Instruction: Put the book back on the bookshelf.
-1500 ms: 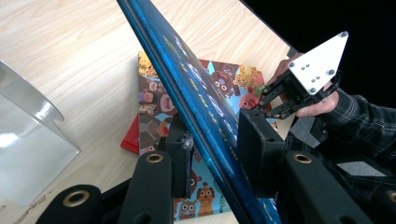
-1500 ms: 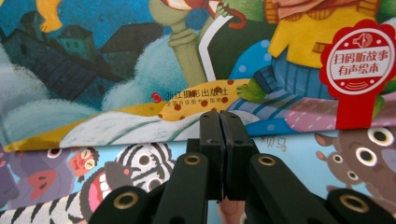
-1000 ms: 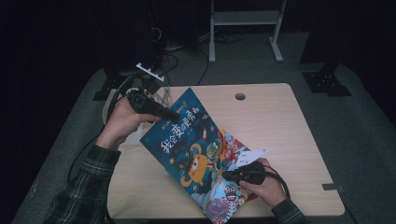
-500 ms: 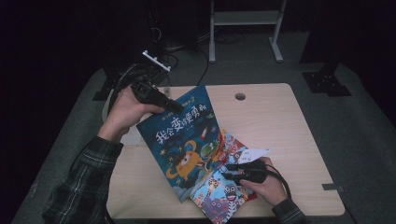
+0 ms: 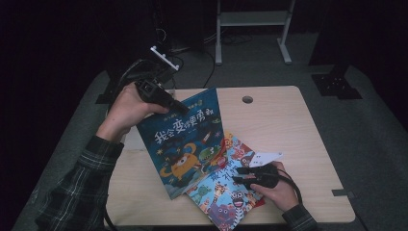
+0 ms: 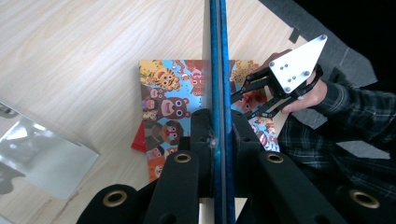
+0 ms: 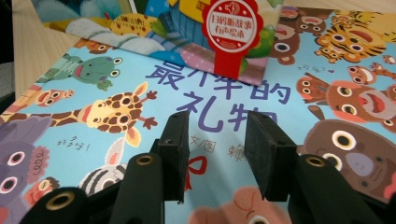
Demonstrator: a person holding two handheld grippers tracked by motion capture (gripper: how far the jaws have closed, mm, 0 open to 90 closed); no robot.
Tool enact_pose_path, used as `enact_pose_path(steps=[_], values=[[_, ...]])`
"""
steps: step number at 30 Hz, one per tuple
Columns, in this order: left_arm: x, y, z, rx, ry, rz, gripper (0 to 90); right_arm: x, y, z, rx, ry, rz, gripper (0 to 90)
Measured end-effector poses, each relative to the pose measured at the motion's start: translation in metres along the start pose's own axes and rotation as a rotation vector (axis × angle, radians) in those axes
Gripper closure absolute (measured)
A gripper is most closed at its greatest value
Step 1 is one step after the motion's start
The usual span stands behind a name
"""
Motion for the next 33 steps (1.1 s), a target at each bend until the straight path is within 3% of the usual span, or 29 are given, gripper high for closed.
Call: enact_pose_path(steps=[9, 12, 15, 20, 25, 33], values=[[0.005, 0.009, 0.001, -0.066, 0.0, 0.043, 82.9, 0.005, 0.012, 0.0, -0.027, 0.02, -0.05, 54.0], [0.009, 0.009, 0.003, -0.067, 0.013, 0.053, 82.9, 0.009, 0.019, 0.002, -0.03, 0.038, -0.073, 50.9], [0.016, 0.007, 0.004, -0.055, 0.028, 0.054, 82.8, 0.016, 0.032, 0.006, -0.035, 0.066, -0.116, 47.5], [0.025, 0.005, 0.005, -0.052, 0.047, 0.065, 82.8, 0.028, 0.056, 0.006, -0.085, 0.111, -0.182, 43.6], [0.033, 0.002, 0.002, -0.056, 0.05, 0.085, 82.8, 0.039, 0.081, 0.004, -0.111, 0.116, -0.259, 41.4], [0.047, -0.006, -0.006, -0.027, 0.06, 0.1, 82.9, 0.058, 0.117, -0.002, -0.167, 0.14, -0.368, 41.0]])
Point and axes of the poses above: each handheld gripper's, and its own axes: x roughly backward along the jaws, z roughly out of its top, y roughly to its right, the point moved 8 cm from there along -x, roughly forward along the jaws, and after that the axes turned 9 degrees about y, right-handed, at the moved point
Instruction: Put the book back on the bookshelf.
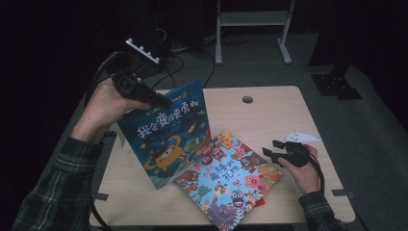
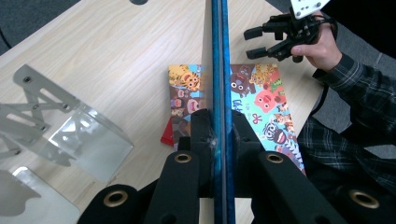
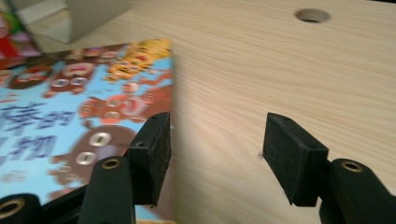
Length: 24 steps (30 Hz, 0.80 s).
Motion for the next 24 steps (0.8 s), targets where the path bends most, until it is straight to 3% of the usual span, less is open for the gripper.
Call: enact_pose_path(steps=[8, 13, 24], values=[[0.019, -0.01, -0.009, 0.033, 0.023, 0.03, 82.9, -0.001, 0.03, -0.007, -0.044, -0.002, -0.091, 39.4], [0.031, -0.018, -0.018, 0.055, 0.031, 0.045, 82.9, -0.004, 0.045, -0.011, -0.046, -0.007, -0.142, 35.8], [0.06, -0.044, -0.048, 0.13, 0.046, 0.115, 82.9, -0.009, 0.067, -0.023, -0.055, -0.045, -0.222, 31.6]])
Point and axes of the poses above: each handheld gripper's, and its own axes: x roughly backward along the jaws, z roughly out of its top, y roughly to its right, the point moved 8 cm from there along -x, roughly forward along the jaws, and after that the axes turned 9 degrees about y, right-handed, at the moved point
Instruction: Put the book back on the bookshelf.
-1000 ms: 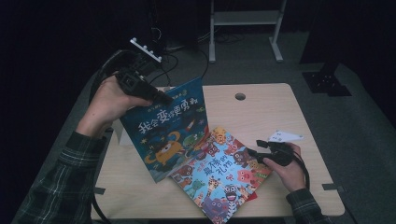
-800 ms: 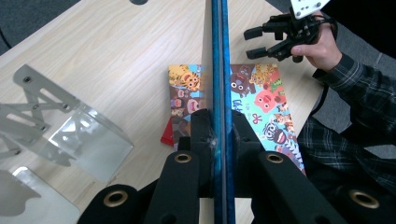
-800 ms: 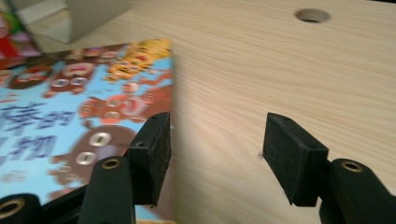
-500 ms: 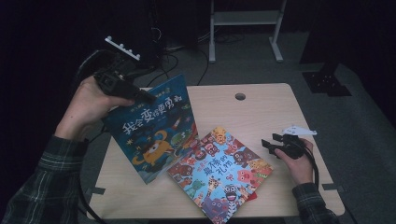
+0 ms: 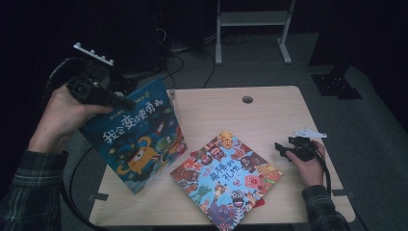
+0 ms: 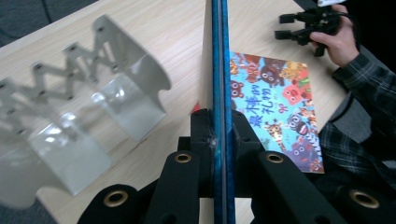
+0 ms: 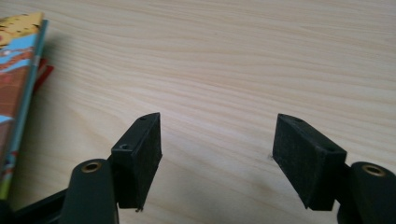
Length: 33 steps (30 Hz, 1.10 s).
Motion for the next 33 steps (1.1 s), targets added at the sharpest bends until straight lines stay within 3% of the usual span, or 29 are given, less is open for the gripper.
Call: enact_pose_path(steps=[7, 14, 18, 33], values=[[0.017, -0.022, -0.016, 0.058, 0.028, 0.053, 82.9, -0.006, 0.009, -0.005, -0.003, -0.017, -0.043, 29.2], [0.025, -0.04, -0.031, 0.109, 0.032, 0.104, 82.9, -0.008, 0.009, -0.006, 0.031, -0.039, -0.069, 27.1], [0.03, -0.049, -0.038, 0.135, 0.037, 0.12, 82.9, -0.011, 0.01, -0.012, 0.025, -0.113, -0.056, 18.5], [0.037, -0.079, -0.052, 0.207, 0.022, 0.202, 82.9, -0.012, 0.01, -0.012, 0.016, -0.121, -0.061, 14.0]])
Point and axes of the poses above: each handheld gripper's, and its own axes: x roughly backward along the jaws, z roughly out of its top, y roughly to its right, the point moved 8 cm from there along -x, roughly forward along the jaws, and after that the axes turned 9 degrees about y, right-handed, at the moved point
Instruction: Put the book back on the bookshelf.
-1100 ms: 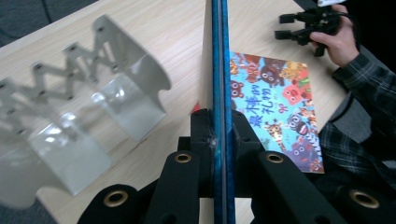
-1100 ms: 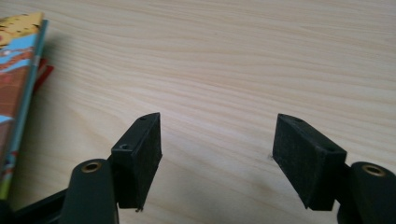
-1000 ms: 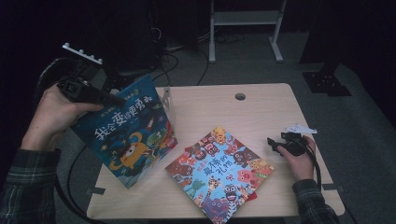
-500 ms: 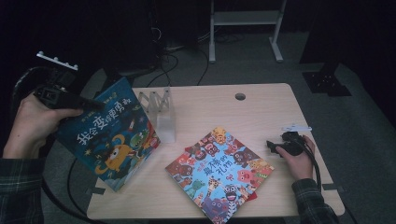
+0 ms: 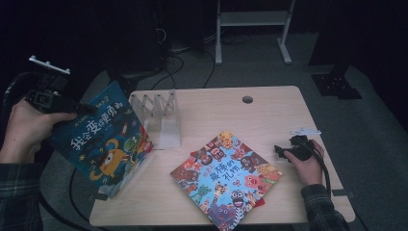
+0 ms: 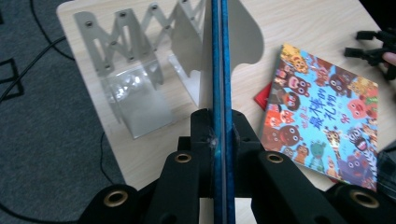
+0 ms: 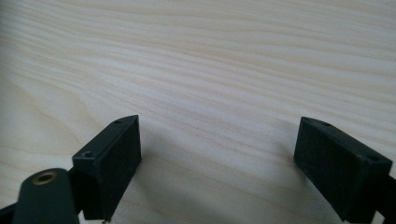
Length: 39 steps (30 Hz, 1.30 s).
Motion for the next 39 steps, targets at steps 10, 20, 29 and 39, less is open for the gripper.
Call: enact_pose_path(steps=[10, 20, 29, 39], values=[[0.001, -0.023, -0.005, 0.055, 0.003, 0.049, 82.8, 0.0, 0.0, 0.0, 0.002, 0.001, -0.001, 13.9], [-0.005, -0.043, -0.001, 0.105, 0.012, 0.1, 82.9, 0.0, 0.001, 0.0, 0.002, 0.001, -0.003, 13.8], [-0.019, -0.056, 0.014, 0.14, 0.02, 0.143, 82.9, 0.0, 0.001, 0.0, 0.002, 0.001, -0.003, 13.9], [-0.032, -0.068, 0.03, 0.168, 0.042, 0.183, 82.9, 0.0, 0.001, 0.0, 0.001, 0.001, -0.003, 13.9]])
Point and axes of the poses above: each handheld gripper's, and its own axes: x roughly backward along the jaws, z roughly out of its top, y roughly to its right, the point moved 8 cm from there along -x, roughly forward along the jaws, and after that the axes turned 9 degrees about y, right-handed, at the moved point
